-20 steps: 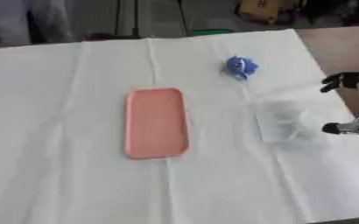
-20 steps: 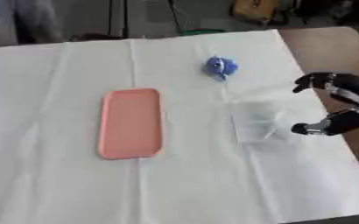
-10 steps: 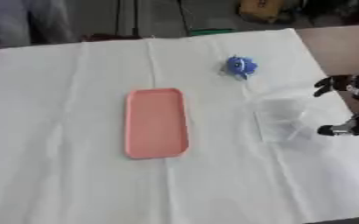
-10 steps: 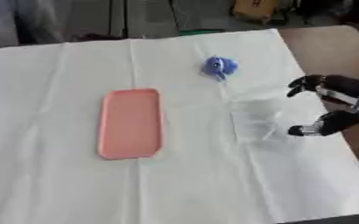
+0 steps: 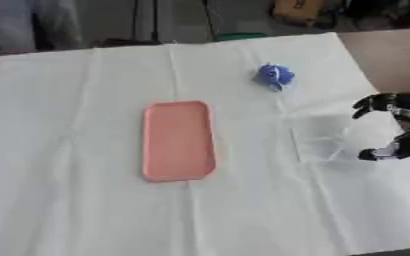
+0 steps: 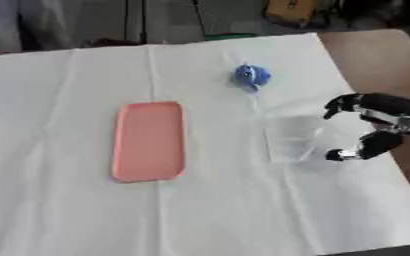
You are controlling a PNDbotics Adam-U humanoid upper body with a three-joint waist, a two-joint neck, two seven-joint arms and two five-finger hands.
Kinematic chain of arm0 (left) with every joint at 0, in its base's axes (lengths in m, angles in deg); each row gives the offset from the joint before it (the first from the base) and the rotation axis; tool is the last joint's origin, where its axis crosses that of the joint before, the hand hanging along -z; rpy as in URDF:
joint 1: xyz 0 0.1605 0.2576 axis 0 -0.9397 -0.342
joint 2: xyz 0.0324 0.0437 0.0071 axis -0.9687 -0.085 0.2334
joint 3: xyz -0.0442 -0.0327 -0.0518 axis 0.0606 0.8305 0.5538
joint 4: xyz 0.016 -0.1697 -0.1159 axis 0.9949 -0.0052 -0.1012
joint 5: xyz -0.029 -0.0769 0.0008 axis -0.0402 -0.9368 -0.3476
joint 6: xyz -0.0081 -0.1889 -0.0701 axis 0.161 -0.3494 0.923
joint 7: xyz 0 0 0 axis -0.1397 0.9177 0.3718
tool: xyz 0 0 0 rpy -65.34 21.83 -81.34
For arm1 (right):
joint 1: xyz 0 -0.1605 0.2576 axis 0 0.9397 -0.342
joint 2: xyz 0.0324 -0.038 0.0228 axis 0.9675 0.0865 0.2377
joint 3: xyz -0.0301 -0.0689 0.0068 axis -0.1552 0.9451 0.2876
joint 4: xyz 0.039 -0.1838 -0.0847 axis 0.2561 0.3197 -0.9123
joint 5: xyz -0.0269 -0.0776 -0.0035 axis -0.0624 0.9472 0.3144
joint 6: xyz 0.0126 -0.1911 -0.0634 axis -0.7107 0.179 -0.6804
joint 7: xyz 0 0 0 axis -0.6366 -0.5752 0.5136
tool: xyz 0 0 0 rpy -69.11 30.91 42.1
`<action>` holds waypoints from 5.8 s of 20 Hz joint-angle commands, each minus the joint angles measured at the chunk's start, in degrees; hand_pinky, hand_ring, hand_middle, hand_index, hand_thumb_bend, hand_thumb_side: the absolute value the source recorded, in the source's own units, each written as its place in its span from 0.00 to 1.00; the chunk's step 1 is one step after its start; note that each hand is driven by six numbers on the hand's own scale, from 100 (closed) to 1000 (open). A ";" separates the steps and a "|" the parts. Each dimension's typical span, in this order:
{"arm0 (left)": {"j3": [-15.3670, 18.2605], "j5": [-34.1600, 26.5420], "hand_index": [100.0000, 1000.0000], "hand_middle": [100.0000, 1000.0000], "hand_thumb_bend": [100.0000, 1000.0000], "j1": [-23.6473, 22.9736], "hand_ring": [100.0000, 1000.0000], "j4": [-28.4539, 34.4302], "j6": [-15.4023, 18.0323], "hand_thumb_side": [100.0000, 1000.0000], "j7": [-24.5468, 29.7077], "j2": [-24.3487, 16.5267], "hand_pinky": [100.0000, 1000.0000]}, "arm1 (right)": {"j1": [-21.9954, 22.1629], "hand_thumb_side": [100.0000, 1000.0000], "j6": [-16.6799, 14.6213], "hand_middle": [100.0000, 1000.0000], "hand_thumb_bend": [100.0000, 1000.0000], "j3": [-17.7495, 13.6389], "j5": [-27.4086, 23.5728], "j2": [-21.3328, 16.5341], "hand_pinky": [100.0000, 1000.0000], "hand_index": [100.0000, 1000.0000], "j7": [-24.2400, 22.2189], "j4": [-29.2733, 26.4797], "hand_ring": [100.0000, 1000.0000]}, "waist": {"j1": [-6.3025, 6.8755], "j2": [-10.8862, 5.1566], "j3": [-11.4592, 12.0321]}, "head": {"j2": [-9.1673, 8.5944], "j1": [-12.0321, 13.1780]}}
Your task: Pick up objects on the table and place them in the box.
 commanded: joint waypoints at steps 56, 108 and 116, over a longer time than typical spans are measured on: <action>-0.09 -0.60 0.76 0.64 0.18 0.97 0.61 0.73 0.02 0.79 0.43 -0.50 0.63 | -3.32 0.52 0.11 0.78 0.55 0.54 14.01 1.44 0.88 0.55 13.65 3.26 0.83 | 0.38 -0.48 0.77 | 0.24 -0.21; -1.57 -1.68 0.77 0.64 0.18 2.72 0.61 0.87 -0.12 0.79 1.98 0.22 0.63 | -17.97 0.41 -0.85 0.74 0.50 5.90 0.96 4.17 0.77 0.43 14.96 -1.90 0.71 | 0.15 0.17 4.67 | 0.24 -3.88; -2.31 -2.23 0.77 0.64 0.17 3.91 0.62 0.98 -0.24 0.80 2.93 0.67 0.63 | -20.61 0.41 -3.31 0.74 0.49 7.58 2.50 6.81 0.78 0.44 13.59 0.45 0.71 | -0.04 0.98 7.08 | 0.24 -5.45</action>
